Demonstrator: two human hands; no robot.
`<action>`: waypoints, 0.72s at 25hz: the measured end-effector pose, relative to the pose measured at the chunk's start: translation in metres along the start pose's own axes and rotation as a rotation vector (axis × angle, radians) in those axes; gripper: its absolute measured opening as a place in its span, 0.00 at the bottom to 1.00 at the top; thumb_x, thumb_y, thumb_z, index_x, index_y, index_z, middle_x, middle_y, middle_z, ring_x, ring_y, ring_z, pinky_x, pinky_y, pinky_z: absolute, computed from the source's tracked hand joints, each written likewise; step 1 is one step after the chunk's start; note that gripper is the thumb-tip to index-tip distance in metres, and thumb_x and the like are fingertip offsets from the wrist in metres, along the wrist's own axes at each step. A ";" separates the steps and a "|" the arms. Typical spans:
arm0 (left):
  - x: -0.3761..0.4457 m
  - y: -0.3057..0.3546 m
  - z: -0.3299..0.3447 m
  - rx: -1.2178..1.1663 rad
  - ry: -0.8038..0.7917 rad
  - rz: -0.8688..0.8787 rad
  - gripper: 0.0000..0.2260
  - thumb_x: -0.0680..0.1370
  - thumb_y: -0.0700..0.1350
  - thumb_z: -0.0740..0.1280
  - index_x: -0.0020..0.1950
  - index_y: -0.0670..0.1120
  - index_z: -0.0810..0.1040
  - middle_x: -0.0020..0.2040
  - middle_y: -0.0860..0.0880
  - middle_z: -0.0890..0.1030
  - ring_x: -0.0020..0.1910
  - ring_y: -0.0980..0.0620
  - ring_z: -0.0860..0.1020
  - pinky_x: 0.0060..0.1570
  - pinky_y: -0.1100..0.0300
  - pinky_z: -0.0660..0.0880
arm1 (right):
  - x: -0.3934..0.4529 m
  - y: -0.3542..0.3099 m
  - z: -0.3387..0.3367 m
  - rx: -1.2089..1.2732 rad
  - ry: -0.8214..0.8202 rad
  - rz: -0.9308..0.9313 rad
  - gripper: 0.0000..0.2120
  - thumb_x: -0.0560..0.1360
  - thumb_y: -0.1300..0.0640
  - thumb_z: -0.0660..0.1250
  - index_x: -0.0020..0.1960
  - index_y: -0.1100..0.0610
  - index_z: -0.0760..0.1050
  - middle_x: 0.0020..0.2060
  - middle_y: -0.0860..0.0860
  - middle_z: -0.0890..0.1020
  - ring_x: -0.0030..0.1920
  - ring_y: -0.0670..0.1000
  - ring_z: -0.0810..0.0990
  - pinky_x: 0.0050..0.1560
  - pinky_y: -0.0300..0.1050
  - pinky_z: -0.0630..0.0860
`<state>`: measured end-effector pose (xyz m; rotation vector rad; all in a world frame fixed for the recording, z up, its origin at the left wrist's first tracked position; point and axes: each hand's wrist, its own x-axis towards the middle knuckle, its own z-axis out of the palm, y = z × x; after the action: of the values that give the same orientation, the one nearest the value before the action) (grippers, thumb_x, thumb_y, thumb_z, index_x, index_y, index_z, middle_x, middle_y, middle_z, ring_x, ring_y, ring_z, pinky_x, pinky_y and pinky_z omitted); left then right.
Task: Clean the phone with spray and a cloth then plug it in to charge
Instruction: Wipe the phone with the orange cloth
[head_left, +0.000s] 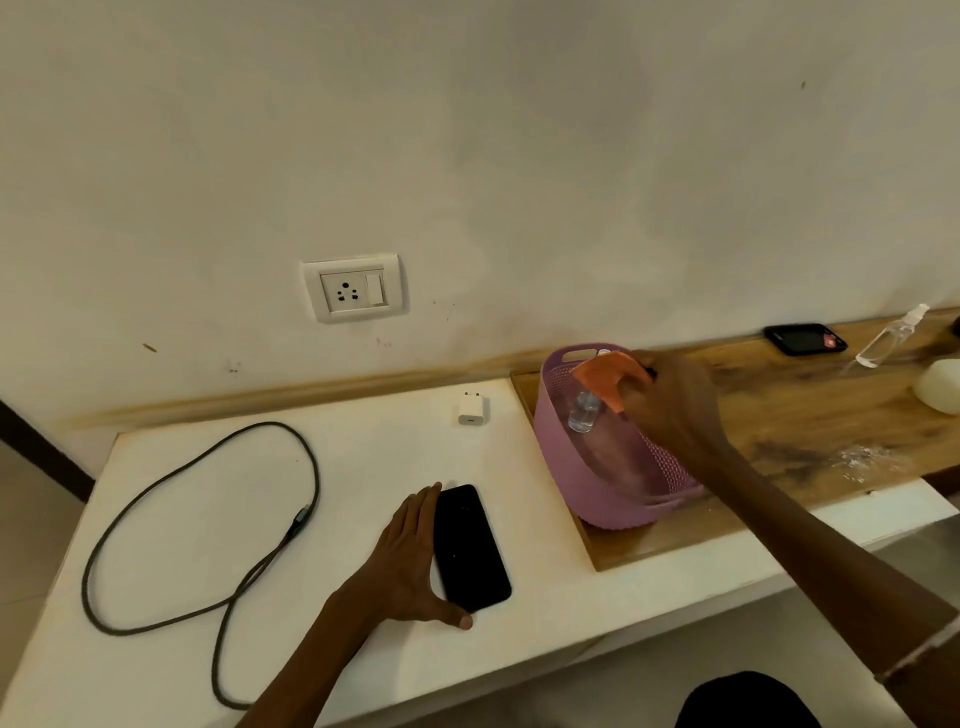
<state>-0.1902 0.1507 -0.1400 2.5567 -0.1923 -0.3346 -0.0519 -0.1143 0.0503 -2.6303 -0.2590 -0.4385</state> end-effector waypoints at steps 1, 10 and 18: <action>0.000 0.000 0.000 -0.005 -0.002 -0.007 0.69 0.54 0.77 0.70 0.78 0.47 0.32 0.79 0.51 0.37 0.79 0.49 0.39 0.78 0.50 0.44 | -0.005 -0.012 0.004 0.021 0.012 -0.042 0.08 0.72 0.56 0.64 0.36 0.56 0.78 0.22 0.45 0.72 0.25 0.42 0.69 0.27 0.36 0.60; 0.002 -0.007 0.006 -0.071 -0.004 -0.050 0.69 0.54 0.75 0.73 0.76 0.50 0.30 0.79 0.53 0.36 0.79 0.49 0.40 0.79 0.48 0.47 | -0.056 -0.084 0.096 0.147 -0.358 -0.260 0.28 0.73 0.73 0.61 0.66 0.49 0.73 0.63 0.48 0.78 0.63 0.49 0.76 0.64 0.37 0.68; 0.002 -0.016 0.016 -0.176 0.028 -0.045 0.61 0.59 0.68 0.76 0.65 0.69 0.24 0.78 0.59 0.39 0.78 0.54 0.44 0.75 0.61 0.44 | -0.070 -0.077 0.122 -0.065 -0.469 -0.213 0.16 0.78 0.56 0.64 0.65 0.51 0.71 0.58 0.51 0.81 0.55 0.52 0.79 0.60 0.44 0.74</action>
<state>-0.1915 0.1556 -0.1619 2.3930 -0.0910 -0.3173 -0.1046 0.0028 -0.0450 -2.7490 -0.6883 0.1163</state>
